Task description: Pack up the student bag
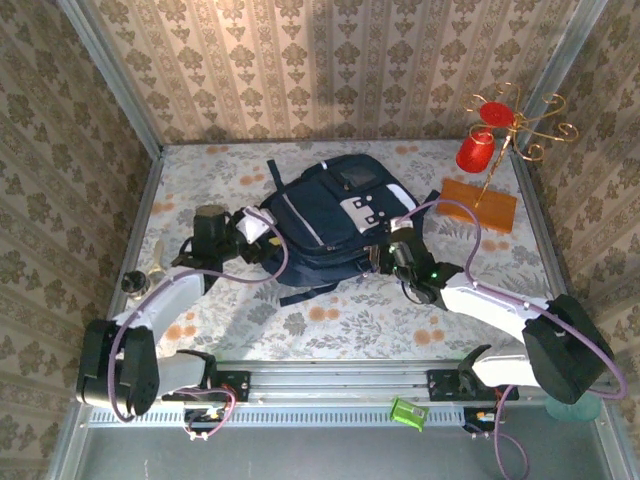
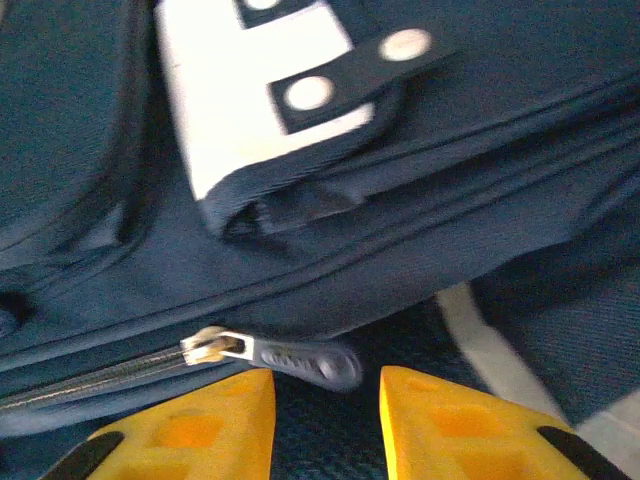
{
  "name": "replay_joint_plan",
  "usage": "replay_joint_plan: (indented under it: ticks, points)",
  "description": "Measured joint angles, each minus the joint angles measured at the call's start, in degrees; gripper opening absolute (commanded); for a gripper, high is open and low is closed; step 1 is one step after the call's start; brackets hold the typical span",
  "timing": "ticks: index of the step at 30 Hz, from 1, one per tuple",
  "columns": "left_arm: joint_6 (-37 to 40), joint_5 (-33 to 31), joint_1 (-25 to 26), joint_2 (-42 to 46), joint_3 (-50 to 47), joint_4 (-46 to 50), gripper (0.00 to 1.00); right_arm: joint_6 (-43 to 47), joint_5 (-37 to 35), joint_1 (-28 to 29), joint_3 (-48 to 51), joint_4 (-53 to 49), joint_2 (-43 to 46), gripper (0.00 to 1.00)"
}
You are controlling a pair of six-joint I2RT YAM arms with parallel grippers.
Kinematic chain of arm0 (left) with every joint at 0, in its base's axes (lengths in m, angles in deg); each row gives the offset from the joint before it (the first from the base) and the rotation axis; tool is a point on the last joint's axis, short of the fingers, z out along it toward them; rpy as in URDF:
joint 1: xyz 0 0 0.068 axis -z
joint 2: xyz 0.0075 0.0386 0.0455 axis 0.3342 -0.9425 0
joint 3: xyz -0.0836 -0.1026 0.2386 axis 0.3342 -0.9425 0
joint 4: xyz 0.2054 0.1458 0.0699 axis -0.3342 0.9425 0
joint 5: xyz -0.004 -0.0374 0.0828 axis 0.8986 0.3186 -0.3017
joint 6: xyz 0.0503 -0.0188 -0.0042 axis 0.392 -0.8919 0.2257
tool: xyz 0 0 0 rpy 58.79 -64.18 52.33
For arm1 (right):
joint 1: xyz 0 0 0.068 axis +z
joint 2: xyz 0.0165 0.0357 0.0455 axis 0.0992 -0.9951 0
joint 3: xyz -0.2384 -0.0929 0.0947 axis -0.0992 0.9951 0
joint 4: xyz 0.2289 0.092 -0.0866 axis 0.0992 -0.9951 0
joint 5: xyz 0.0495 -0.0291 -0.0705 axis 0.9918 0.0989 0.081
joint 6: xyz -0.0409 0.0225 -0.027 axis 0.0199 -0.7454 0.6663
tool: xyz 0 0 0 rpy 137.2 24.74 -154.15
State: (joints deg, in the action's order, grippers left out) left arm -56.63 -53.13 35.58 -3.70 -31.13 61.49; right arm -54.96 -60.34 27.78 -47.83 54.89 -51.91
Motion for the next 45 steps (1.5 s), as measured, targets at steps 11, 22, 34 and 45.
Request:
replay_joint_plan:
  ticks: [11,22,34,45]
  points:
    - [-38.6,-20.5,20.3,5.7,3.3,4.9,0.70,-3.0,12.1,-10.6,-11.2,-4.3,-1.6,0.68]
    - [-61.3,-26.3,31.1,-0.1,7.5,14.8,0.49,-17.2,12.6,-13.0,-18.7,-6.4,-17.7,0.69]
    - [-66.6,-23.2,31.8,-9.7,10.3,13.2,0.47,-26.2,11.2,-12.7,-11.6,6.2,-19.2,0.01]
    - [-71.6,-24.5,33.4,-5.7,8.5,13.3,0.54,-29.6,7.5,-6.3,-4.4,16.6,-14.1,0.00]
